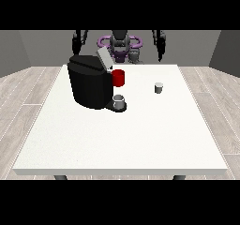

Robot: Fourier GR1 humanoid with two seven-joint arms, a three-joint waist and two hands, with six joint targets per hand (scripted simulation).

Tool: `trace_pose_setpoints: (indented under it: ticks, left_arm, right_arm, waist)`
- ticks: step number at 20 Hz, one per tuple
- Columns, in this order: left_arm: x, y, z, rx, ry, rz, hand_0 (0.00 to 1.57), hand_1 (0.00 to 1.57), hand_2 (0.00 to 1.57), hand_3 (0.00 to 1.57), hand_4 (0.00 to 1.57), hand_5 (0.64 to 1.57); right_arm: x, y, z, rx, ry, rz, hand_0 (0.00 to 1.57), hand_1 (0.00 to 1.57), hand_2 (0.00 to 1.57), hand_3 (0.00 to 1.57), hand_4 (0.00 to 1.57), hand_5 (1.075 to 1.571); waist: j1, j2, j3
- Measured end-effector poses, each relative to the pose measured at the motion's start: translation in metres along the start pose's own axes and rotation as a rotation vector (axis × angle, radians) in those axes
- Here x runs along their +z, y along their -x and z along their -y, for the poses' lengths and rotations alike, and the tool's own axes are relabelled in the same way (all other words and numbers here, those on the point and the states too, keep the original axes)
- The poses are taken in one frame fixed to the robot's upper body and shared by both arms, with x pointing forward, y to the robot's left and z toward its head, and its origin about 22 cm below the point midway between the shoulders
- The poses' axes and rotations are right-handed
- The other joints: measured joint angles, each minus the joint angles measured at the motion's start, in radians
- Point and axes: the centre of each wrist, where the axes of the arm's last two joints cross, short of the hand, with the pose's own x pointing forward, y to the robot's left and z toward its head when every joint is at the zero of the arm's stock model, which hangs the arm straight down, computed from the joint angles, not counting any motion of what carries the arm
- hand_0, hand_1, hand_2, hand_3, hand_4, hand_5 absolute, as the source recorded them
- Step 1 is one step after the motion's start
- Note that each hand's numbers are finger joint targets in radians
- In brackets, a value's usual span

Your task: Insert the coffee pod into the coffee machine and close the lid

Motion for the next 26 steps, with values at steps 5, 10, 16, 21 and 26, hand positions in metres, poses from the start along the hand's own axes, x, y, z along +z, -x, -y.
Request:
trace_pose_setpoints:
  ticks: [5,10,16,21,26]
  left_arm:
    - [-0.002,0.007,-0.019,-0.006,0.020,0.054,0.00,0.00,0.00,0.00,0.00,1.571]
    - [-0.008,0.004,-0.055,-0.107,0.019,0.090,0.00,0.00,0.00,0.00,0.00,1.571]
    - [-0.040,-0.017,-0.098,-0.171,0.005,0.039,0.00,0.00,0.00,0.00,0.00,1.571]
    - [-0.054,-0.014,-0.121,-0.216,-0.010,-0.015,0.00,0.00,0.00,0.00,0.00,1.571]
    - [-0.072,-0.010,-0.127,-0.236,-0.029,-0.055,0.00,0.00,0.00,0.00,0.00,1.571]
  right_arm:
    - [0.003,0.006,0.007,0.005,-0.005,-0.036,0.00,0.00,0.00,0.00,0.13,1.571]
    - [0.004,0.003,-0.001,-0.023,0.098,0.030,0.00,0.00,0.00,0.00,0.18,1.571]
    - [-0.002,-0.006,-0.015,-0.045,0.109,0.109,0.00,0.00,0.00,0.00,0.16,1.571]
    - [-0.008,-0.022,-0.020,-0.059,0.085,0.159,0.00,0.00,0.00,0.00,0.19,1.571]
    - [-0.012,-0.025,-0.025,-0.063,0.069,0.192,0.00,0.00,0.00,0.00,0.28,1.571]
  waist:
    - [0.006,-0.010,-0.0078]
    - [-0.029,-0.001,-0.0100]
    - [-0.082,0.051,-0.0106]
    - [-0.122,0.104,-0.0111]
    - [-0.140,0.147,-0.0111]
